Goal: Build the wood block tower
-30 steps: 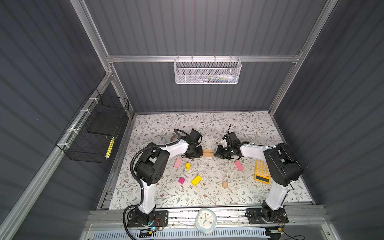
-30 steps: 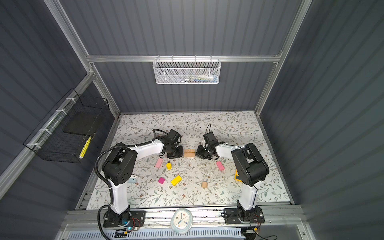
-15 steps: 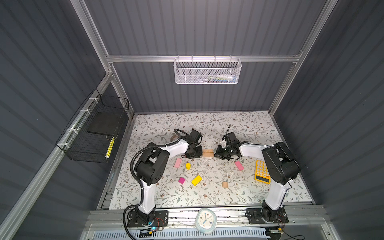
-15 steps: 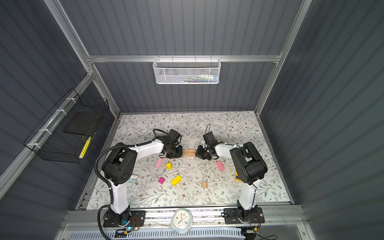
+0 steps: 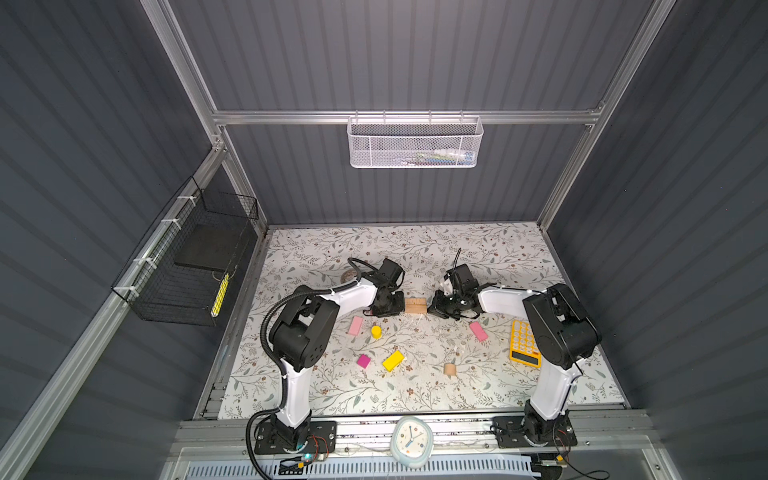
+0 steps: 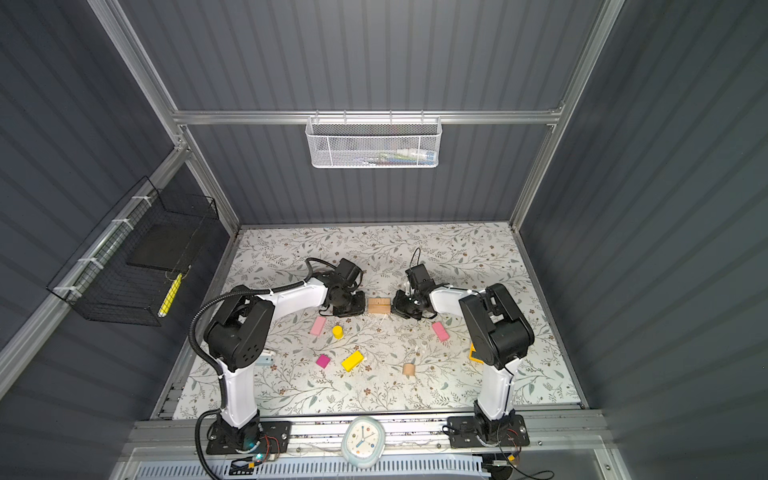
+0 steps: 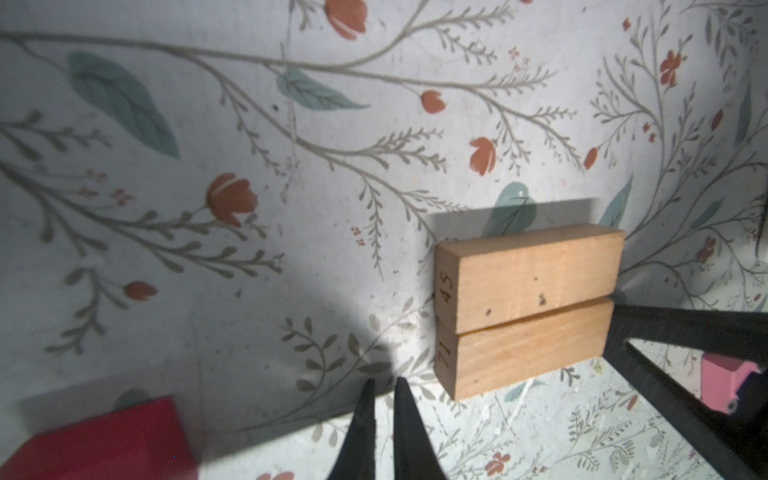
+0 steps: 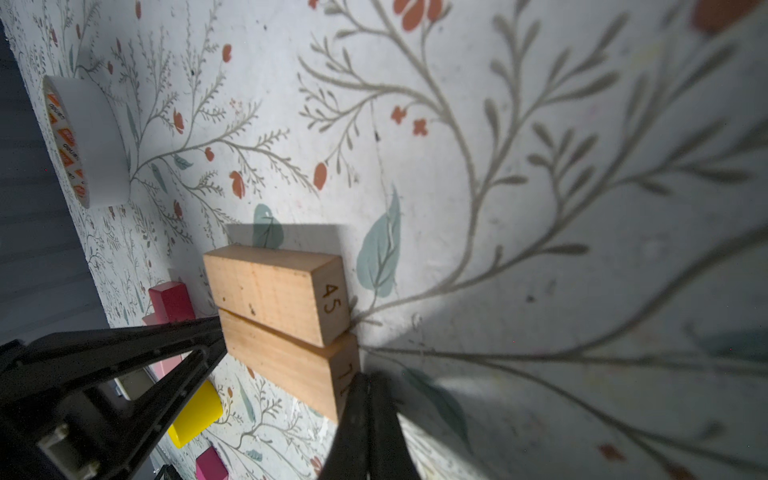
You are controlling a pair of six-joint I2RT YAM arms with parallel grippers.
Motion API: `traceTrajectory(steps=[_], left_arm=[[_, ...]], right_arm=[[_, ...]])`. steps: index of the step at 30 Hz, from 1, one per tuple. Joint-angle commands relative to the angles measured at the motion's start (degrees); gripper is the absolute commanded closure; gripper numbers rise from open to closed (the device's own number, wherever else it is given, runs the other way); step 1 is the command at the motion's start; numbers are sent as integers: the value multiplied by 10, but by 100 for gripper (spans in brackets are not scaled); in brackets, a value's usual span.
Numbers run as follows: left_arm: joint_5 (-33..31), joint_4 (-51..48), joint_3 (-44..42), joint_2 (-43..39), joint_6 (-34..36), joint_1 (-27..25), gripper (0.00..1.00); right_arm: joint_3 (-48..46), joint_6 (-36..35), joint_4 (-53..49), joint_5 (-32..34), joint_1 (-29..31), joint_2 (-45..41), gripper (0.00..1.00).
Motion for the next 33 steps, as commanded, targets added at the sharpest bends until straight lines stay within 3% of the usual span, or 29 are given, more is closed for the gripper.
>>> traceTrajectory(steps=[1, 33], left_arm=[[-20, -49, 2, 8, 8, 0, 88], [1, -35, 31, 35, -4, -23, 92]], right_arm=[[6, 4, -3, -2, 3, 18, 100], [-16, 13, -19, 34, 0, -8, 100]])
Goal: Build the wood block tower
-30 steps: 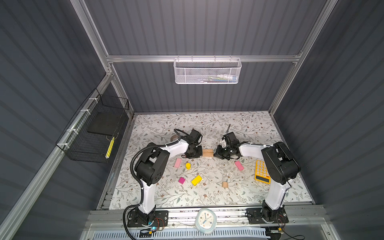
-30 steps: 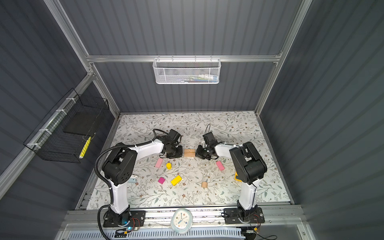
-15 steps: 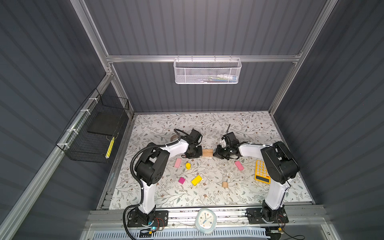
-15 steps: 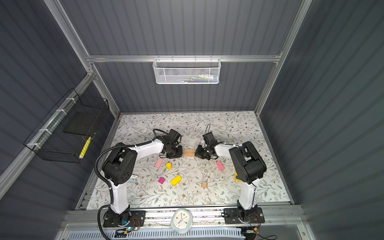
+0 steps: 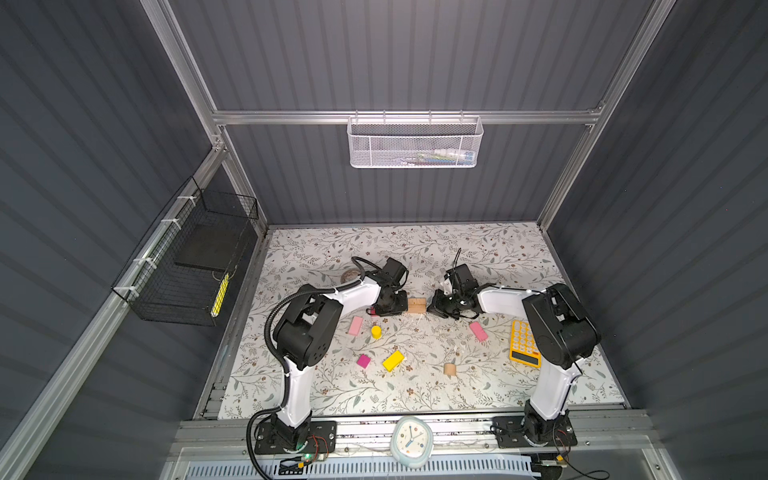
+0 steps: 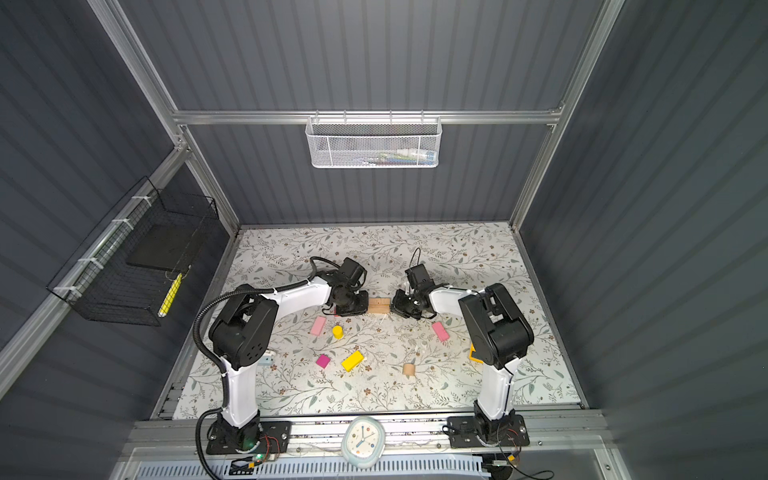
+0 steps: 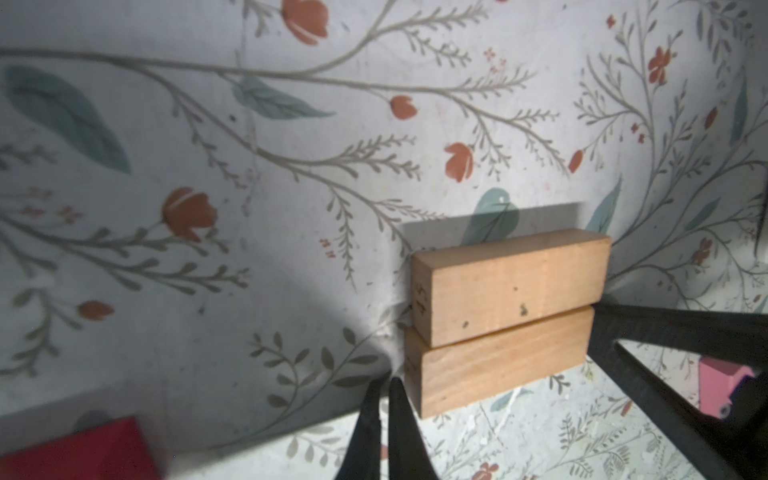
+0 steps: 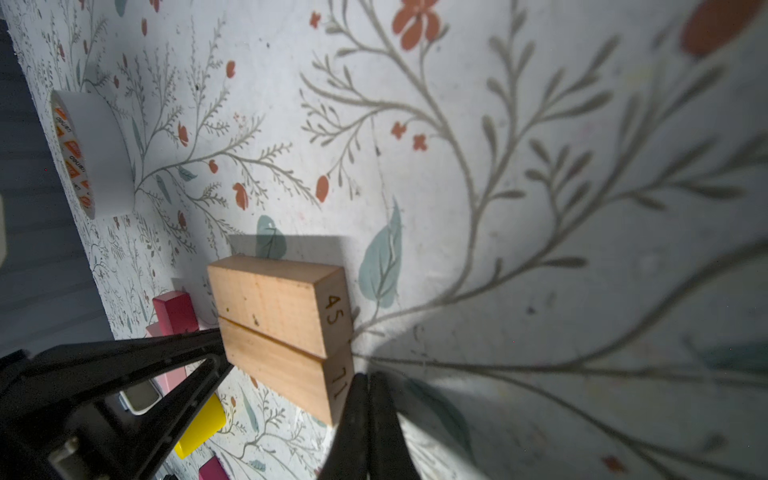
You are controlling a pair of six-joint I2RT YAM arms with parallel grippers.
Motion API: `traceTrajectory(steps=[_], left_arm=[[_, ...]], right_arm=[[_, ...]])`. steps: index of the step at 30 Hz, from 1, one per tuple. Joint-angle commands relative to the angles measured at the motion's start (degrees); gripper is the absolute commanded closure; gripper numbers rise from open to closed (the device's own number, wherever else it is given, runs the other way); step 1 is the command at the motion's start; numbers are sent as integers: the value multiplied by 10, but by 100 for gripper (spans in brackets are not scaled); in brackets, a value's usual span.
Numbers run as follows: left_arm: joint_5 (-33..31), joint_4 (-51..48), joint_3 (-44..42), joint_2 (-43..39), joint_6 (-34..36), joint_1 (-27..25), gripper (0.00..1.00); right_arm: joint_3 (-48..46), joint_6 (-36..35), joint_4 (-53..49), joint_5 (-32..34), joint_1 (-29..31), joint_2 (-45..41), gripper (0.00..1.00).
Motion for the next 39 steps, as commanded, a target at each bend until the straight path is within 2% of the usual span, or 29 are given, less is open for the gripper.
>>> traceTrajectory(steps=[1, 23, 31, 33, 39], left_arm=[[1, -25, 6, 19, -3, -4, 92], [-19, -37, 14, 25, -5, -5, 91], [-49, -62, 18, 15, 1, -4, 89], [-58, -69, 20, 7, 4, -3, 89], [-80, -87, 24, -17, 9, -4, 88]], right_arm=[[-13, 2, -30, 22, 0, -7, 100], [-13, 4, -28, 18, 0, -7, 100], [-13, -2, -40, 22, -1, -17, 100], [-15, -5, -47, 46, -2, -25, 100], [-31, -10, -64, 64, -9, -66, 100]])
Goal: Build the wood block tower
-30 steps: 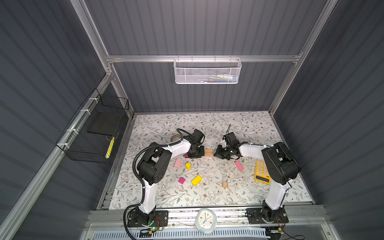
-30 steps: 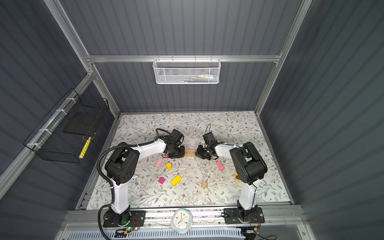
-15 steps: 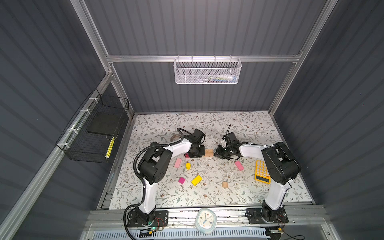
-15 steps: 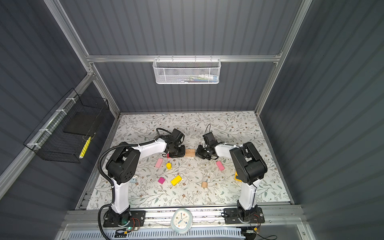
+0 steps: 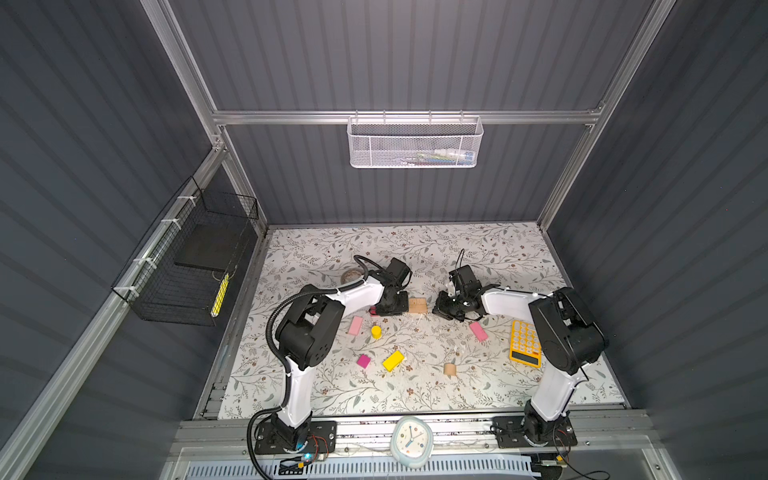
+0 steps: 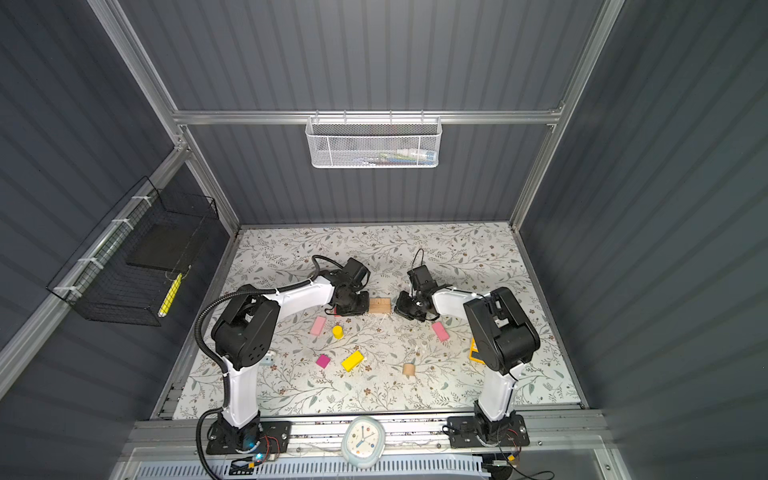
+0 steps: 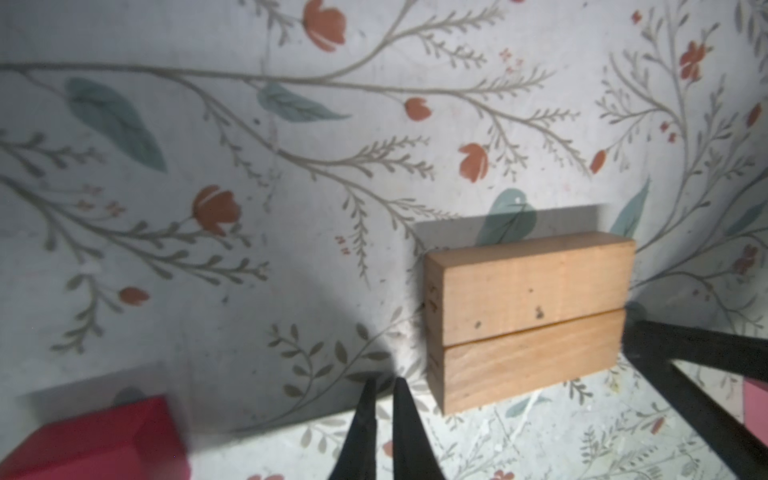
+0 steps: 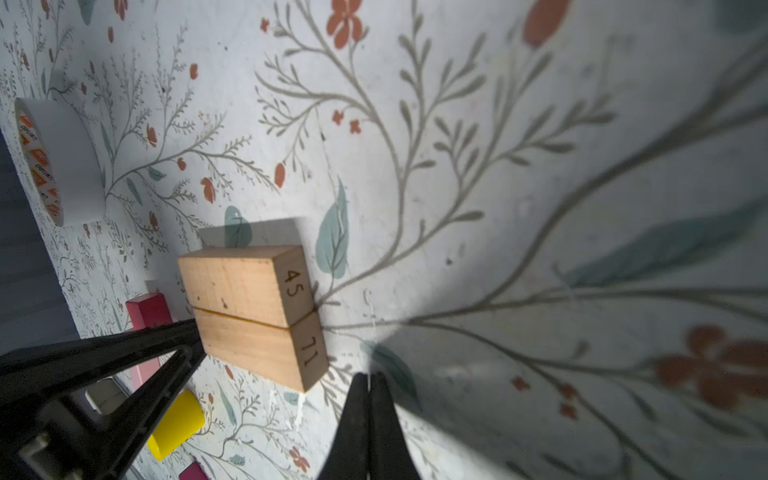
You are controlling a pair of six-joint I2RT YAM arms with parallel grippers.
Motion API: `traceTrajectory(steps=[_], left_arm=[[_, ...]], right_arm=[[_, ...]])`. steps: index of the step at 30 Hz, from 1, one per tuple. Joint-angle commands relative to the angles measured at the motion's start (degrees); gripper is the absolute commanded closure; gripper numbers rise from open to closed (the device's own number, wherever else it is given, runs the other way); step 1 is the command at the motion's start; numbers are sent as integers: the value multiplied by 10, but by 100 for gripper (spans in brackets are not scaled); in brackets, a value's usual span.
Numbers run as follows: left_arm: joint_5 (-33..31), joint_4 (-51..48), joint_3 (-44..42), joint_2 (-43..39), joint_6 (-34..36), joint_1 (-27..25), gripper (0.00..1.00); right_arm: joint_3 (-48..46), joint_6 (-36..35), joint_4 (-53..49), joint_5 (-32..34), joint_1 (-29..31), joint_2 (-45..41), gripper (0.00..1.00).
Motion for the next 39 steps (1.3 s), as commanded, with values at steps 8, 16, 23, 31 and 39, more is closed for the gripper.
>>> traceTrajectory(steps=[8, 16, 23, 31, 39], left_arm=[[-45, -71, 21, -81, 18, 0, 87], [-82, -127, 35, -168, 60, -1, 76], [-121, -190, 22, -237, 97, -10, 61], [-152, -244, 6, -279, 134, -78, 35], [-105, -265, -33, -313, 163, -124, 17]], right_arm=[[-34, -14, -53, 38, -4, -114, 100], [-66, -21, -105, 75, 2, -233, 97], [-106, -24, -149, 95, 4, -322, 90], [-146, -24, -205, 121, 4, -413, 71], [-168, -24, -234, 136, 5, -468, 39]])
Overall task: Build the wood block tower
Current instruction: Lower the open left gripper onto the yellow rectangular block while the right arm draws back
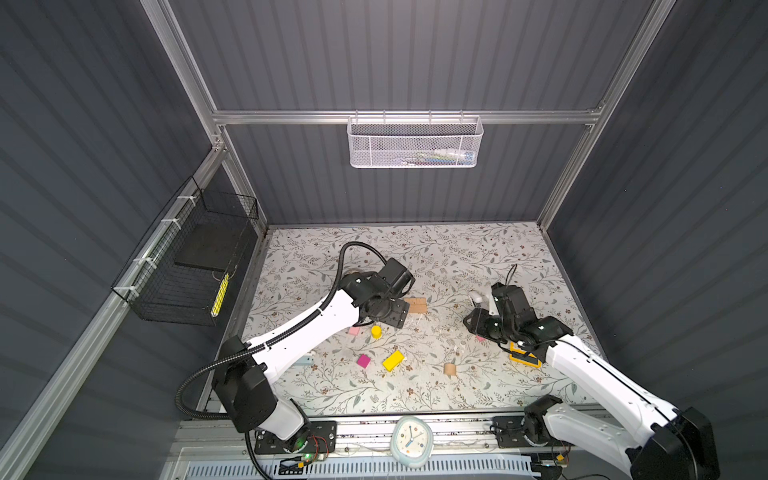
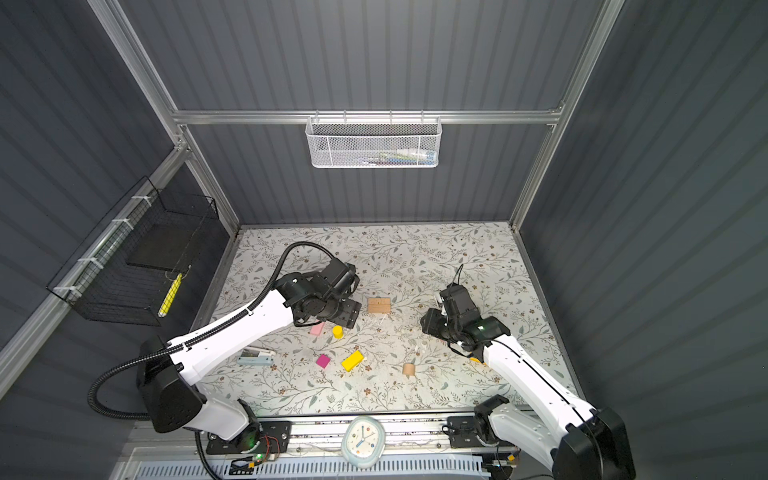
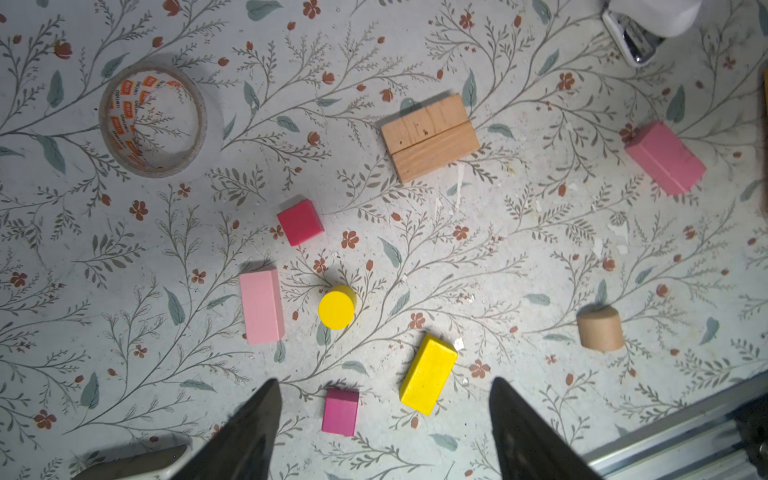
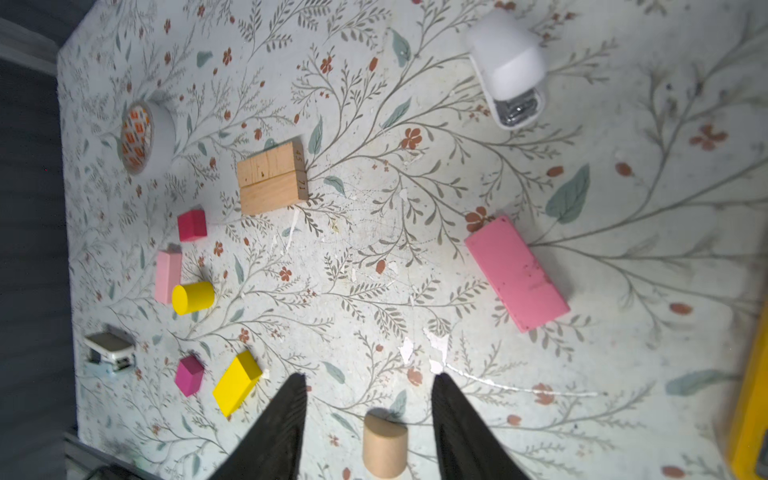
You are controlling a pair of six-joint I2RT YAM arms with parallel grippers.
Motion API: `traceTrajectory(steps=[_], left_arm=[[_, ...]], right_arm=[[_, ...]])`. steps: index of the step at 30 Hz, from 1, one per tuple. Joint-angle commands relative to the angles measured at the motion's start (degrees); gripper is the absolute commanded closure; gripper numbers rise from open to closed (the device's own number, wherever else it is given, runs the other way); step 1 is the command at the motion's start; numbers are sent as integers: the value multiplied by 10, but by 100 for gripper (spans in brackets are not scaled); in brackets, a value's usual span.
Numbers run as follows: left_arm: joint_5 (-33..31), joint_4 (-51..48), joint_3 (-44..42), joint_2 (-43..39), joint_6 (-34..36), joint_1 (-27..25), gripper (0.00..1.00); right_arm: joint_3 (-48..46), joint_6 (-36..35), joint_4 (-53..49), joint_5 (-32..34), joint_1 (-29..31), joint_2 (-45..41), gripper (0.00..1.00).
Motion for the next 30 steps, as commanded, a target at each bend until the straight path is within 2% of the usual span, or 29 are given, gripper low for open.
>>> traceTrajectory(steps=[1, 5, 9, 15, 30], left_arm=[[33, -32, -28, -26, 27, -18, 15], [46, -44, -54, -30, 35, -52, 13], [41, -62, -78, -22, 43, -85, 13], [46, -52, -112, -5, 56, -117, 17], [62, 84, -171, 71, 116, -119, 15]], right_arm=[[-13, 2, -22, 14, 2, -17, 36], [-19, 4, -23, 16, 1, -26, 25], [-22, 4, -23, 16, 2, -26, 20], [-30, 7, -16, 16, 2, -31, 17], [-42, 17, -24, 26, 1, -74, 15]])
